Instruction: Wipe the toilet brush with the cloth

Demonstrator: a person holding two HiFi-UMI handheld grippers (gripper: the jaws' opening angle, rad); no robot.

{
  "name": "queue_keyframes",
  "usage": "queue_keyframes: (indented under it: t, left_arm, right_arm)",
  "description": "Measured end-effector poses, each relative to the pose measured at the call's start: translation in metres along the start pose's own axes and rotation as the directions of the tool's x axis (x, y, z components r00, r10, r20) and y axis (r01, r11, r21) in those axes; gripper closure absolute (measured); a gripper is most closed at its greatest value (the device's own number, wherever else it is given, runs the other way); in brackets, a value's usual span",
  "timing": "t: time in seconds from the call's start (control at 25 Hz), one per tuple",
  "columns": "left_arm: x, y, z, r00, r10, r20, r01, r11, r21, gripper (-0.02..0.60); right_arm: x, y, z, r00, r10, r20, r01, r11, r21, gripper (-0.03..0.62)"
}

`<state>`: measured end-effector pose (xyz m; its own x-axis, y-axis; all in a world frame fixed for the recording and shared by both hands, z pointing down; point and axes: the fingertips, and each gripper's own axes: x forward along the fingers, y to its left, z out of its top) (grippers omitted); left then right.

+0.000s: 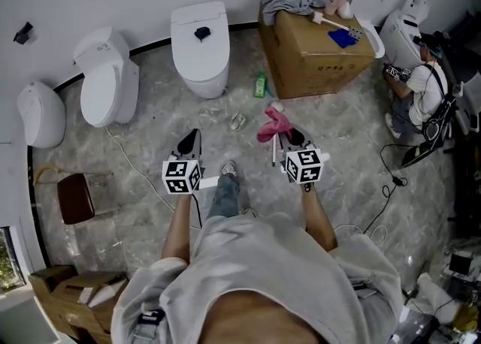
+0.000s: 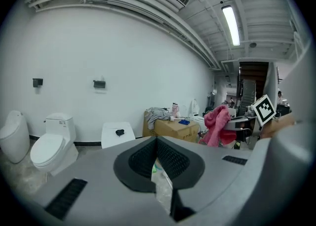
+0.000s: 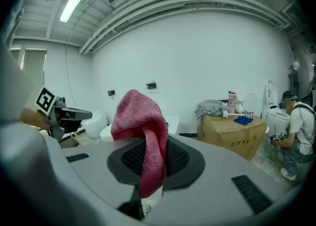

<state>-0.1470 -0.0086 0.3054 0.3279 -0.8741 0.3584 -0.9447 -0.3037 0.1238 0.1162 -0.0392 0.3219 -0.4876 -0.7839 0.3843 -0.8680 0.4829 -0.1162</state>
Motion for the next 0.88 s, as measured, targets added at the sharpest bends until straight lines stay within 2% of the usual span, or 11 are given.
queue_keyframes:
  t: [0.48,0.88]
  left_arm:
    - [0.1,0.098,0.02,0.997,-0.04,-0.06,0.037,0.998,-0.041,0.561]
    - [0.164,0.133,0.002,0.992,-0.05,-0.112,0.044,0.997,-0.062,0.561]
  right_arm:
    - [0.125,-0.011,0.036,0.996,-0.03,-0.083,0.03,1.0,-0.003,0.528]
    - [0.189,-0.025,0.034,0.992,-0.025,-0.125,0.027,1.0,0.015,0.53]
